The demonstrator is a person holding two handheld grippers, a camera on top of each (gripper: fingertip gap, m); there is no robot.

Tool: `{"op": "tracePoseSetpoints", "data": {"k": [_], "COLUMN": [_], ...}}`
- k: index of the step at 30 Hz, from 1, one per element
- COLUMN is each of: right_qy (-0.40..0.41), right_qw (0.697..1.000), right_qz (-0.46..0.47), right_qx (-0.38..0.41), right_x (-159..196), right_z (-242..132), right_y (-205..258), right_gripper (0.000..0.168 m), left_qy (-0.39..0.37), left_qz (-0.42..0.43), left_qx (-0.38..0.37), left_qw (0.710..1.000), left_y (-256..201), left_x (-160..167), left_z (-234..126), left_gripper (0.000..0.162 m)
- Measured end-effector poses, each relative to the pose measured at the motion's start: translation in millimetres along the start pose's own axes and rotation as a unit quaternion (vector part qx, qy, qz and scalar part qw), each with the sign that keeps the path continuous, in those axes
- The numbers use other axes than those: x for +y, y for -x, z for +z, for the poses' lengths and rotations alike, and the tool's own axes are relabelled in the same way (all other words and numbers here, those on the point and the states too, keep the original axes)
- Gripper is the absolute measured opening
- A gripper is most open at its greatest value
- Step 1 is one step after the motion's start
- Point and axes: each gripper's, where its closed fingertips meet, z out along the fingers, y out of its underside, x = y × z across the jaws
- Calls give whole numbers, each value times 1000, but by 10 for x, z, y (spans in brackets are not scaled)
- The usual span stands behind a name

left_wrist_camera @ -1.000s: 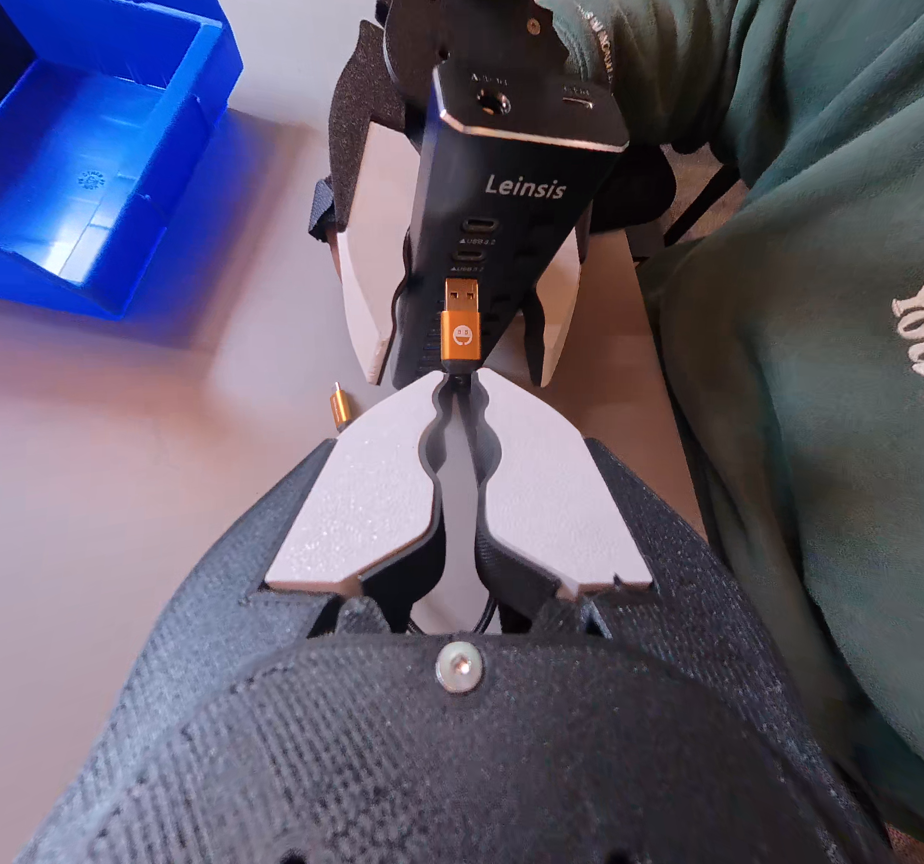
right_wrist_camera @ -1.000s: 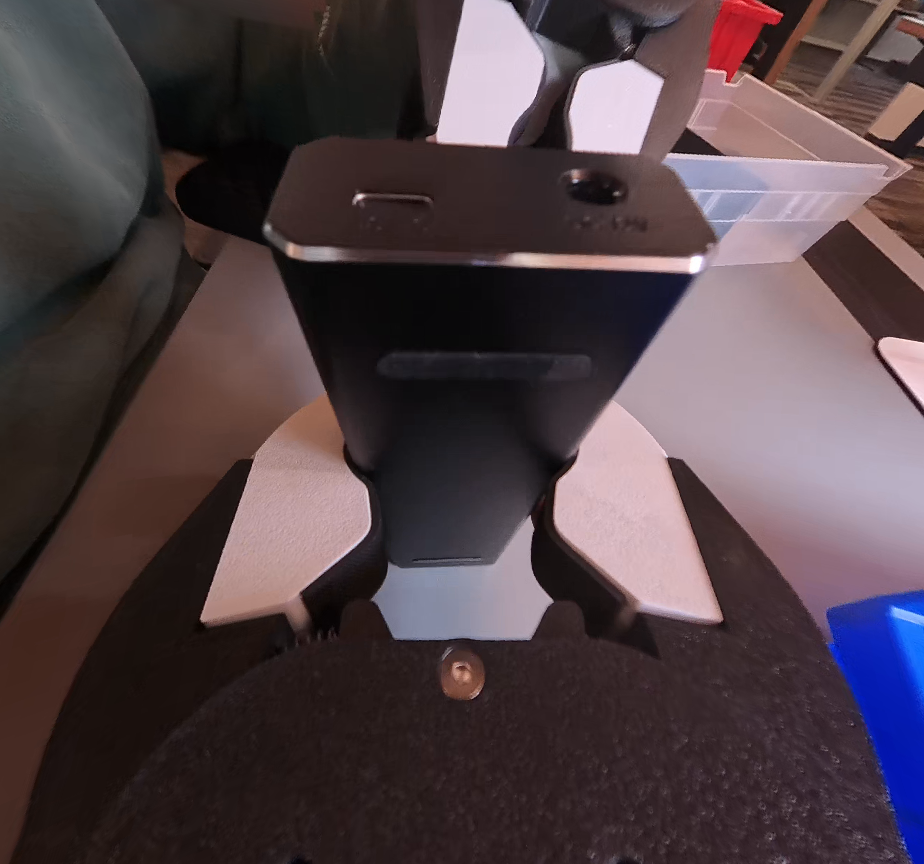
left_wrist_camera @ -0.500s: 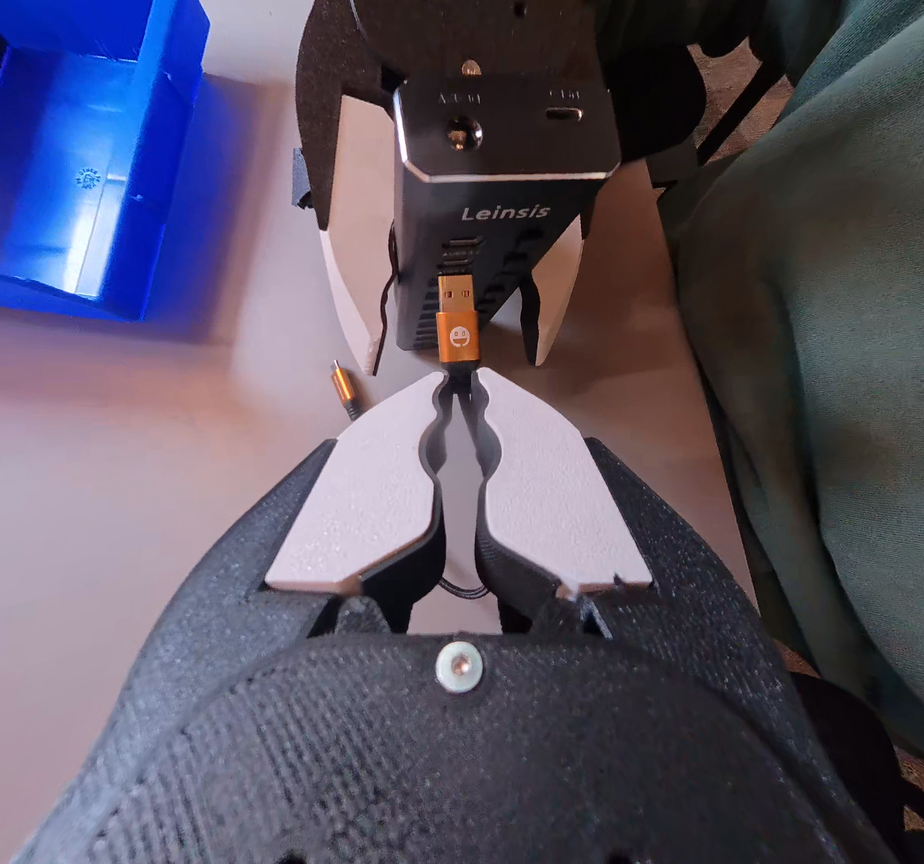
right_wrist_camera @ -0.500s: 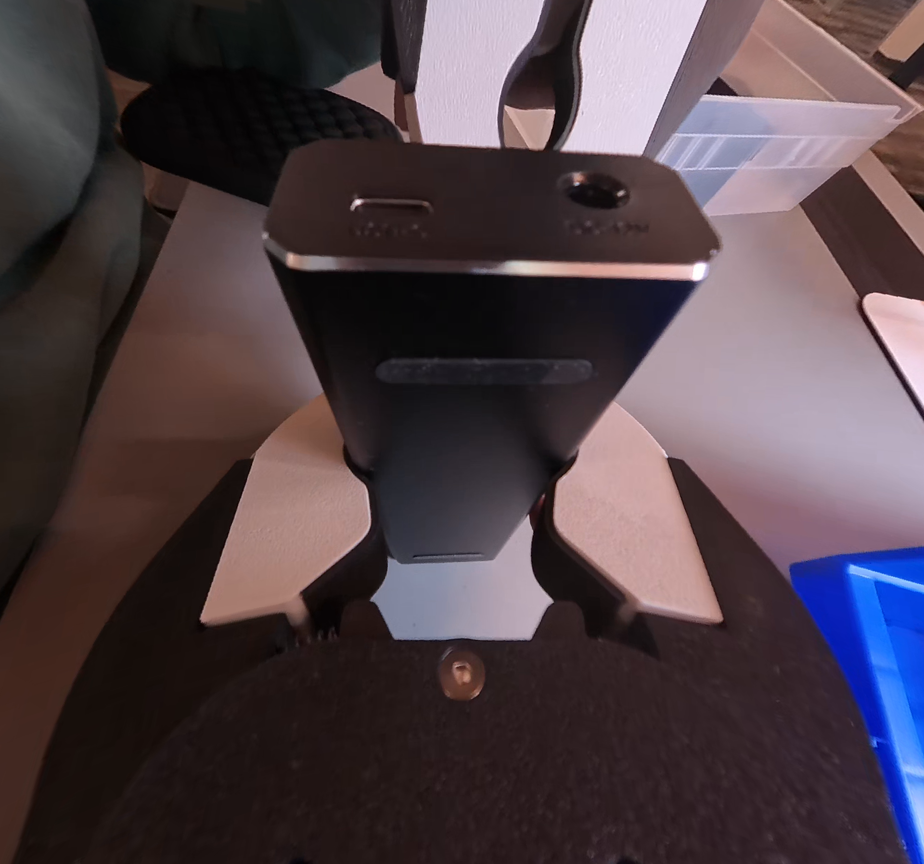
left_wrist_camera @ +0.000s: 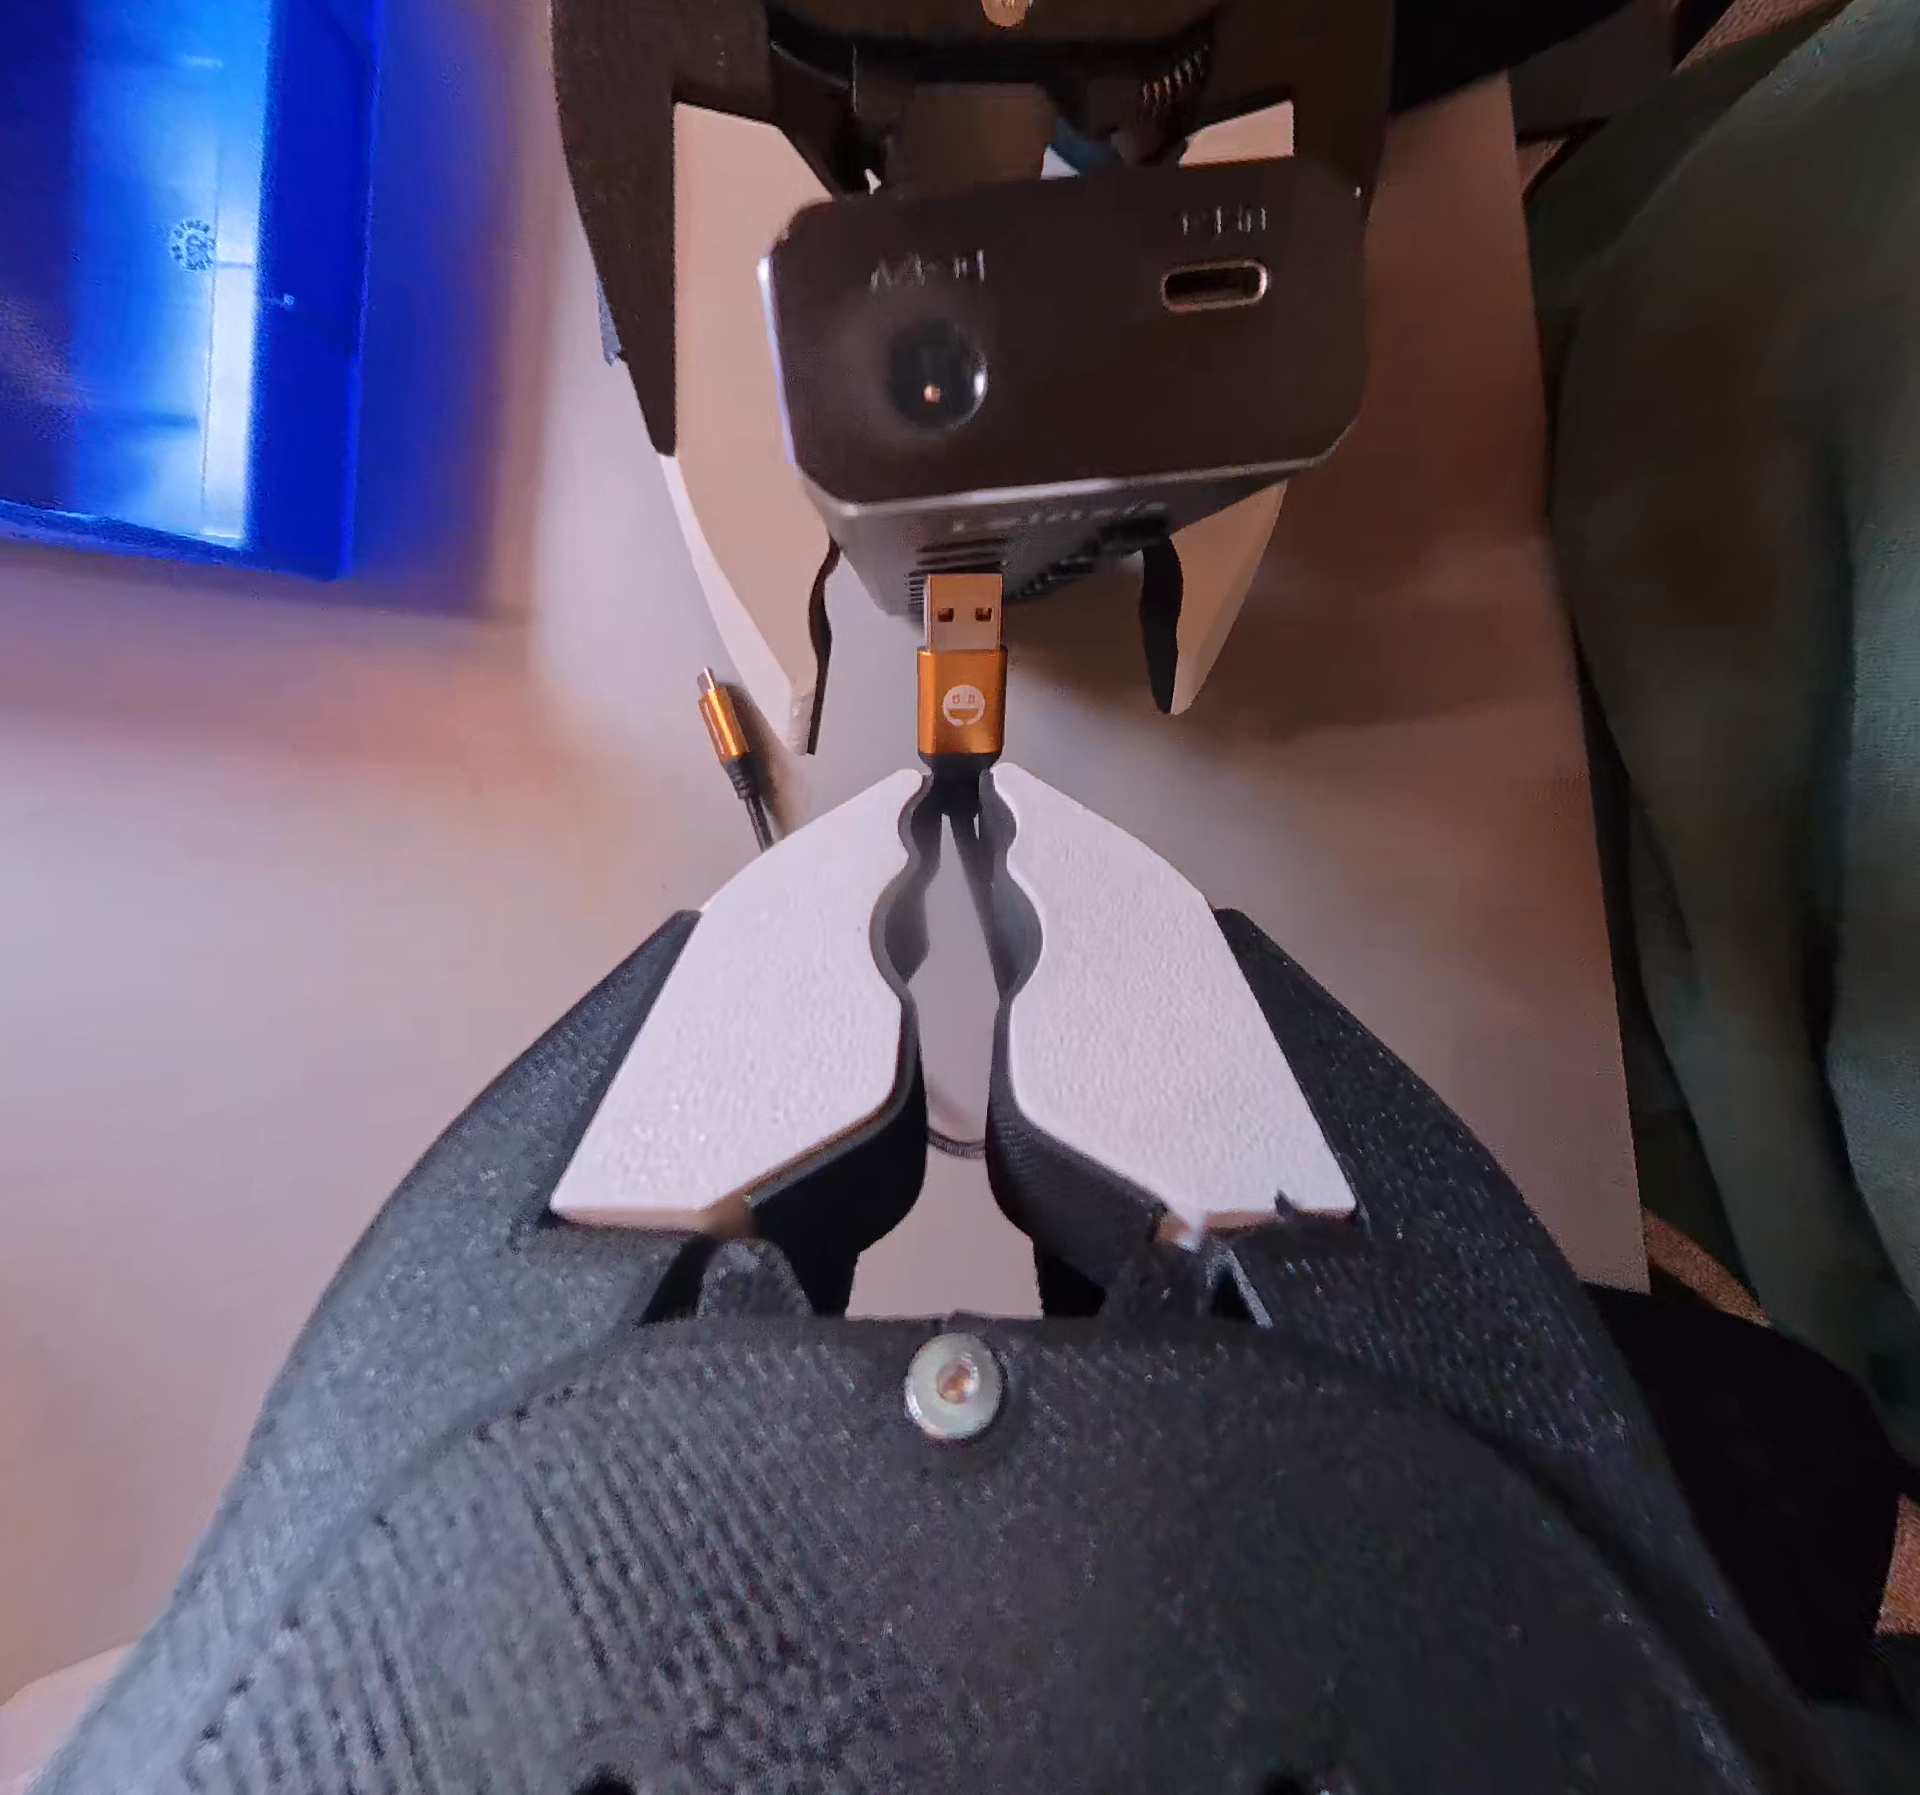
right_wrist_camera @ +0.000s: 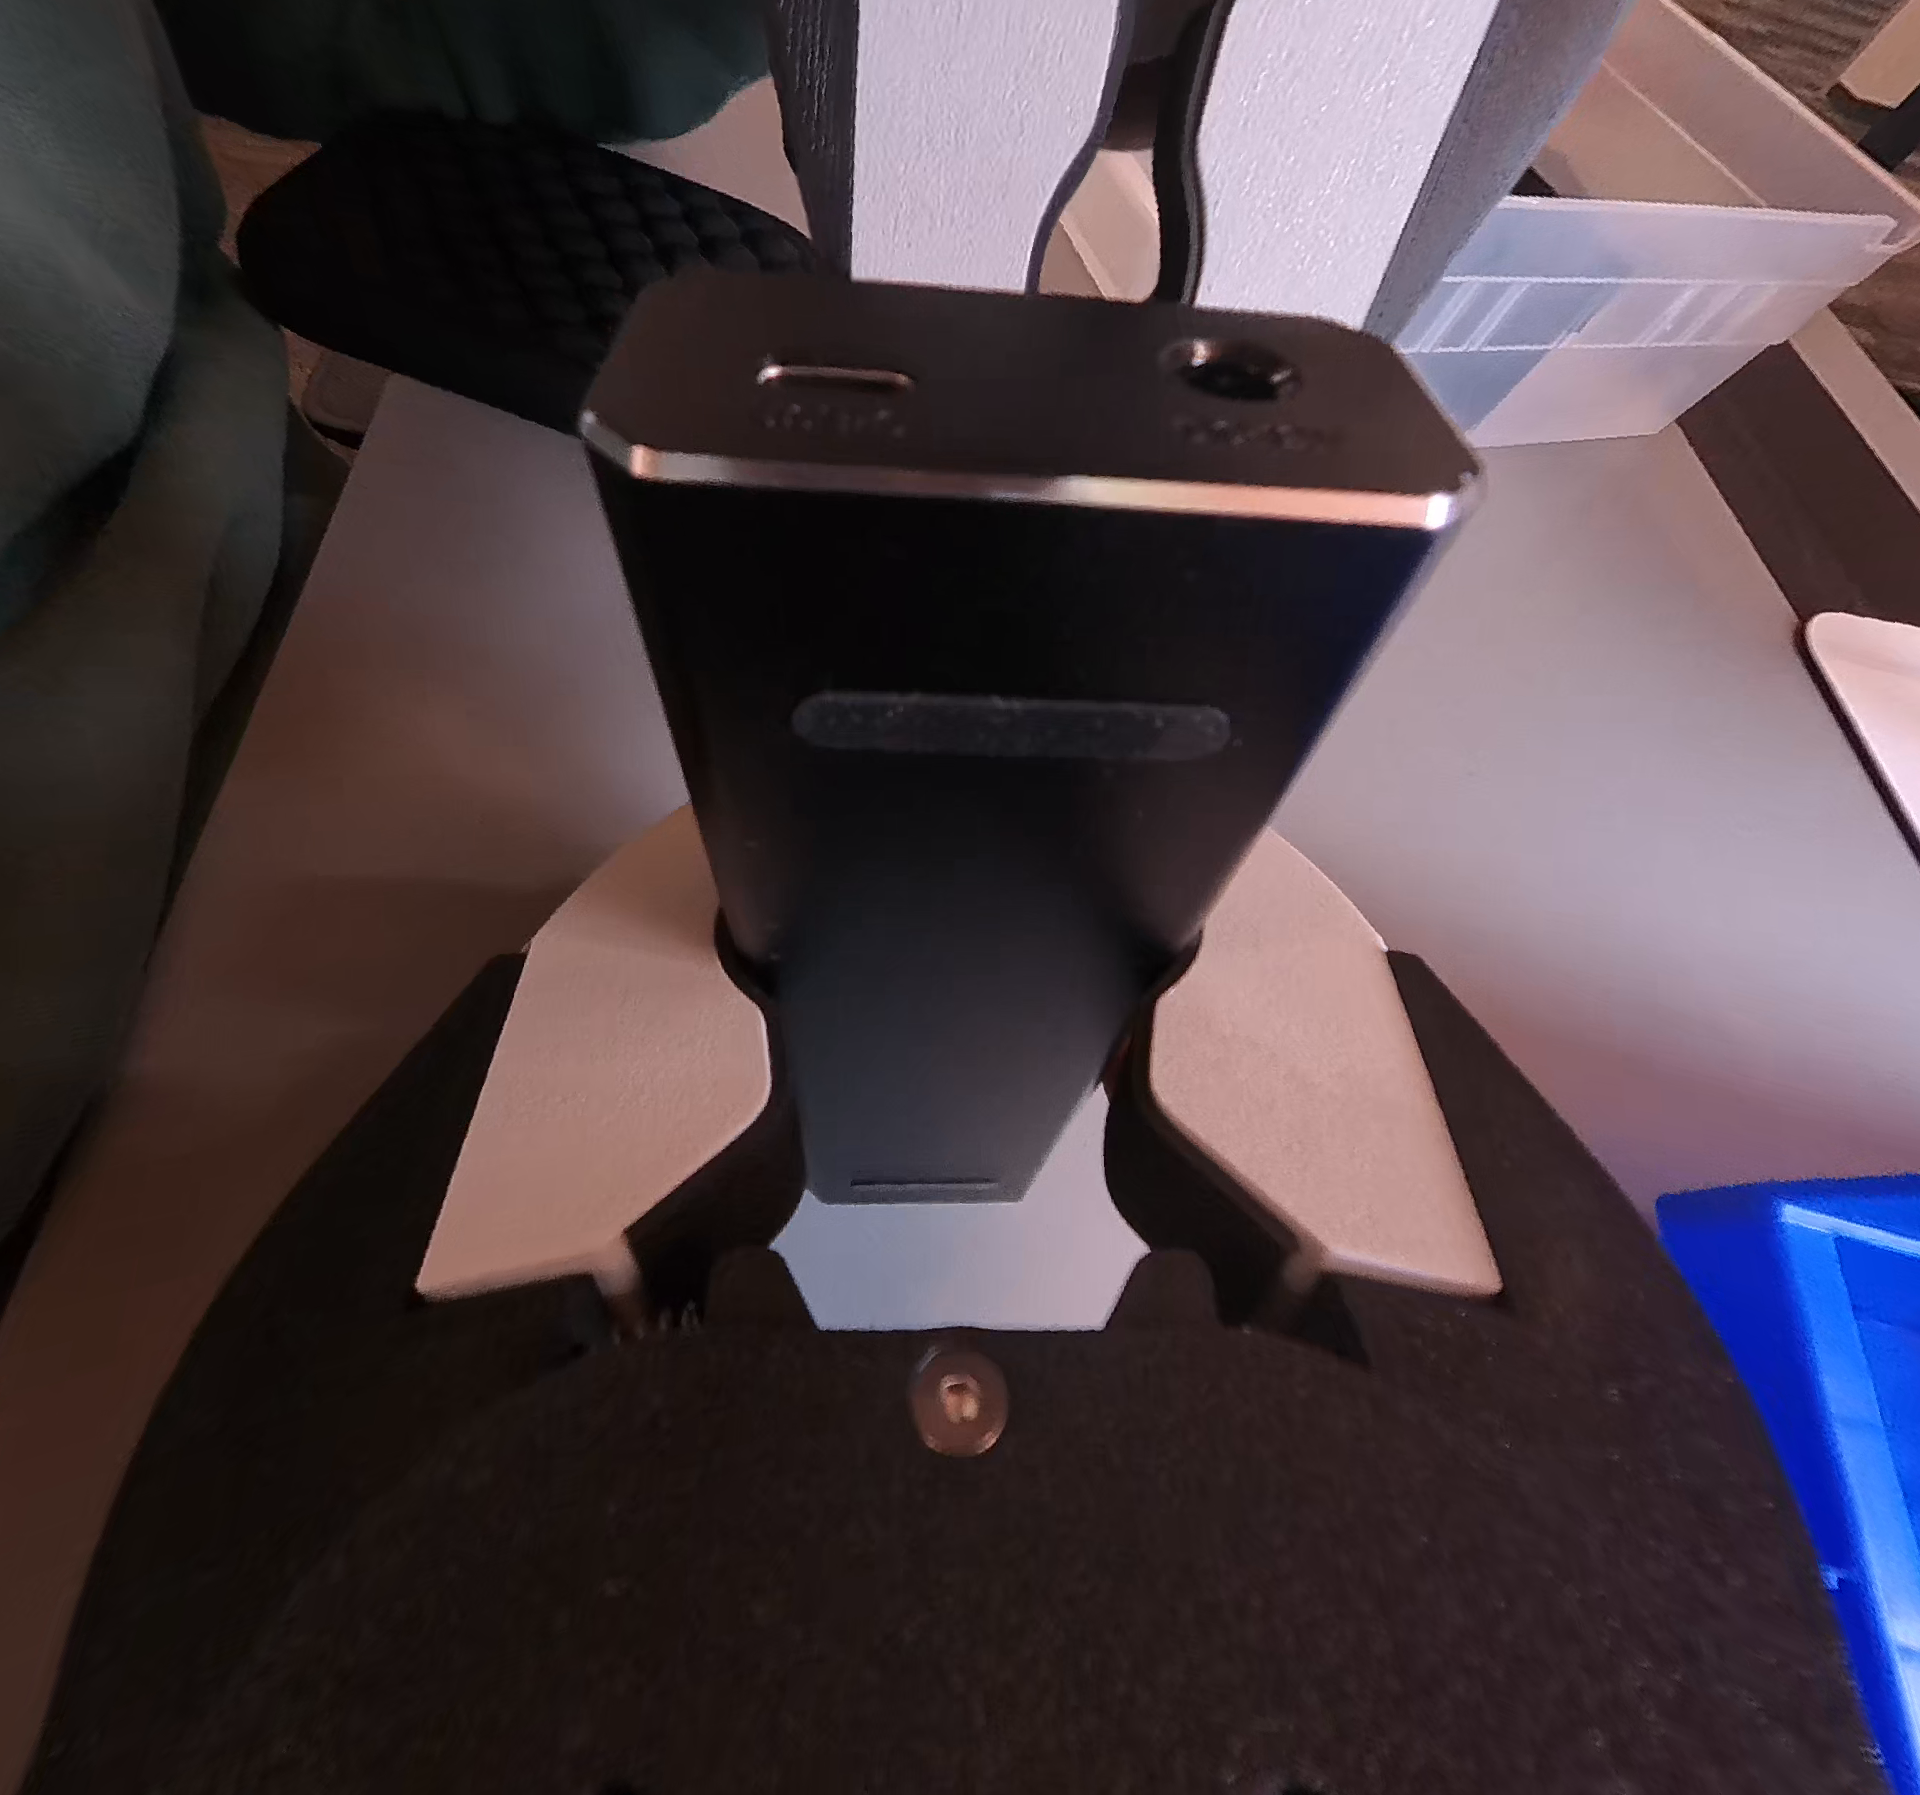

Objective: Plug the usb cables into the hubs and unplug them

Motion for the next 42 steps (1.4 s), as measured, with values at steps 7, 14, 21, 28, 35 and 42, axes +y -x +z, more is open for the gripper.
{"op": "tracePoseSetpoints", "data": {"k": [7, 14, 21, 28, 35, 42], "right_qy": [6, -10, -50, -38, -46, -117], "right_qw": [1000, 999, 998, 999, 999, 992], "right_qz": [-9, -6, 15, 9, 22, 45], "right_qx": [16, 41, 38, 21, 3, -12], "right_x": [5, -44, -131, -108, -68, -281], "right_z": [-18, -131, -226, -225, -132, -246], "right_y": [-5, -66, -80, -31, 4, -4], "right_gripper": [72, 72, 72, 72, 72, 72], "left_qy": [49, -13, -112, -195, -212, -223], "left_qz": [16, -13, -26, -45, -39, -27], "left_qx": [2, 41, 41, 53, 30, 8], "left_qw": [999, 999, 992, 978, 976, 974], "left_y": [1, 5, 20, -35, -48, -49], "left_x": [-34, -209, -322, -359, -438, -364], "left_z": [-57, -177, -195, -243, -337, -276], "left_gripper": [7, 6, 6, 7, 7, 7]}}
